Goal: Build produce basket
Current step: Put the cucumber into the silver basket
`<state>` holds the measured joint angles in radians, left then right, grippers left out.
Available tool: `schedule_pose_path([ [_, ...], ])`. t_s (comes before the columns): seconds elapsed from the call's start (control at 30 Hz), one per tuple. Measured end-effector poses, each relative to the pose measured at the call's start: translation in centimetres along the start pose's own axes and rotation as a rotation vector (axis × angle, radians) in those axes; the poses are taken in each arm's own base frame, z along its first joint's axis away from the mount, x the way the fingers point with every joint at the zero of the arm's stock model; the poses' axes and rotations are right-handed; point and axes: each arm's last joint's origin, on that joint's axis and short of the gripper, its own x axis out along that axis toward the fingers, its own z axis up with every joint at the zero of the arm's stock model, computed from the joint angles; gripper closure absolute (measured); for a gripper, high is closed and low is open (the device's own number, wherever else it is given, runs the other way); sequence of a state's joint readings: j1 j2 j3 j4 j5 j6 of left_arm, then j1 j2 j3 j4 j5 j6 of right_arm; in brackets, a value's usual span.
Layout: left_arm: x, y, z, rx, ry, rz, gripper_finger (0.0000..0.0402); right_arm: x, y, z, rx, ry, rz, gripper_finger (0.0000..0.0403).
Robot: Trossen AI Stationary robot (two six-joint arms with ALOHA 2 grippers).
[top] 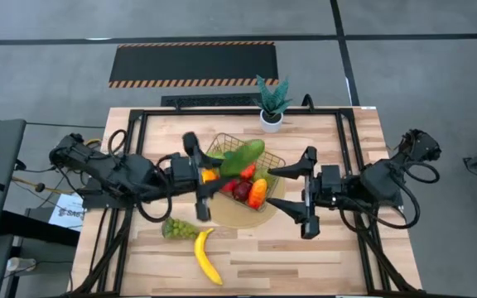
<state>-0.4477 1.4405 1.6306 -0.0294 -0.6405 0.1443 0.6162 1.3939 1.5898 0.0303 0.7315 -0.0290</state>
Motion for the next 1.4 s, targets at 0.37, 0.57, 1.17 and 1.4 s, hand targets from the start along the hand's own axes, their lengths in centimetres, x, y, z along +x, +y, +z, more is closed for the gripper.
schedule_pose_path([
  [0.37,1.3,6.4,-7.3,0.153,0.615,0.298,0.0291,-1.2,0.9,0.1,-0.010,0.021,0.023,0.0092],
  [0.57,5.0,8.8,-12.6,0.124,0.885,0.227,0.0291,-1.9,1.7,0.0,-0.010,0.031,0.058,0.0092],
  [1.17,9.8,8.7,-23.0,0.259,1.225,0.072,0.0290,-3.1,2.3,0.0,-0.015,0.063,0.101,0.0092],
  [1.4,10.6,9.6,-25.5,0.209,1.299,0.114,0.0252,-3.1,2.3,-0.1,-0.025,0.076,0.099,0.0092],
])
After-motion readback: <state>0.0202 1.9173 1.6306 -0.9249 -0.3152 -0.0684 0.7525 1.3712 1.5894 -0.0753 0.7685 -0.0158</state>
